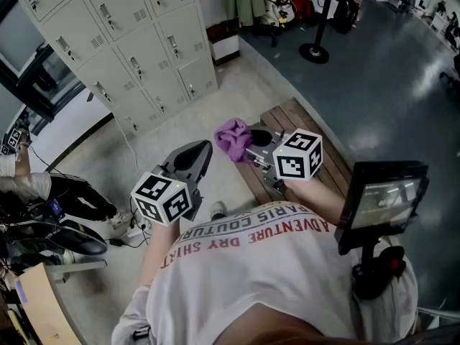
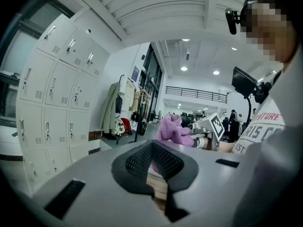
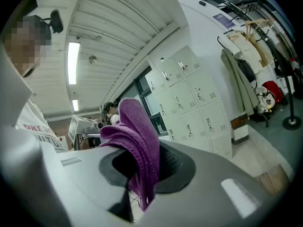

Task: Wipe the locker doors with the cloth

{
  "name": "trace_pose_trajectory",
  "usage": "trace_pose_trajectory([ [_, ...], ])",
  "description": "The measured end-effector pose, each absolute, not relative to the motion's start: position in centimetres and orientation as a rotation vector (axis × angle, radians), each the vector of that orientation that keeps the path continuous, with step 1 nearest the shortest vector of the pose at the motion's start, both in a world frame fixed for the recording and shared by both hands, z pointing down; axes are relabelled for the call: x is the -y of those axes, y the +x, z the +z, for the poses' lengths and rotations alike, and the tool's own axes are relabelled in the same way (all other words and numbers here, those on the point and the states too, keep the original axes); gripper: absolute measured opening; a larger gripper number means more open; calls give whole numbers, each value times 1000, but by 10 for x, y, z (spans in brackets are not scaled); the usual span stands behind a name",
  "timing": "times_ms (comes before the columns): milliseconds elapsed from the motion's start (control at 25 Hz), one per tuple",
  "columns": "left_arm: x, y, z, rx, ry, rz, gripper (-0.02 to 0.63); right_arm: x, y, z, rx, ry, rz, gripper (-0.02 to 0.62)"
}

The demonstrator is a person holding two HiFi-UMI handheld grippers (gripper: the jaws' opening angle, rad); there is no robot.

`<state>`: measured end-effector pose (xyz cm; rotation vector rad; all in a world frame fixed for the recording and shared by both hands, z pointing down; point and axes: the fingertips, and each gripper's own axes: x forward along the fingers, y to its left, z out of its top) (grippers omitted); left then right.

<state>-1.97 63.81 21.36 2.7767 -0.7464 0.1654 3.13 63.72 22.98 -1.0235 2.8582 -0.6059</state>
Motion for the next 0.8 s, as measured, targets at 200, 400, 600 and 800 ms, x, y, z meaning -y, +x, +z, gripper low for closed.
trace_pose_trajectory([
  [200,-639,-23,213,760,2770,161,2,-639,28,229,-2866,-1012,-606,71],
  [400,-641,-27,213,772,2761,163,2,-640,24,229,-2871,-999,-615,71],
  [600,-643,-26,212,770,2760,162,2,-642,26,229,-2862,-1006,-621,71],
  [800,-644,-23,210,734,2789,163,2,-643,36,224,-2781,-1049,-645,71],
])
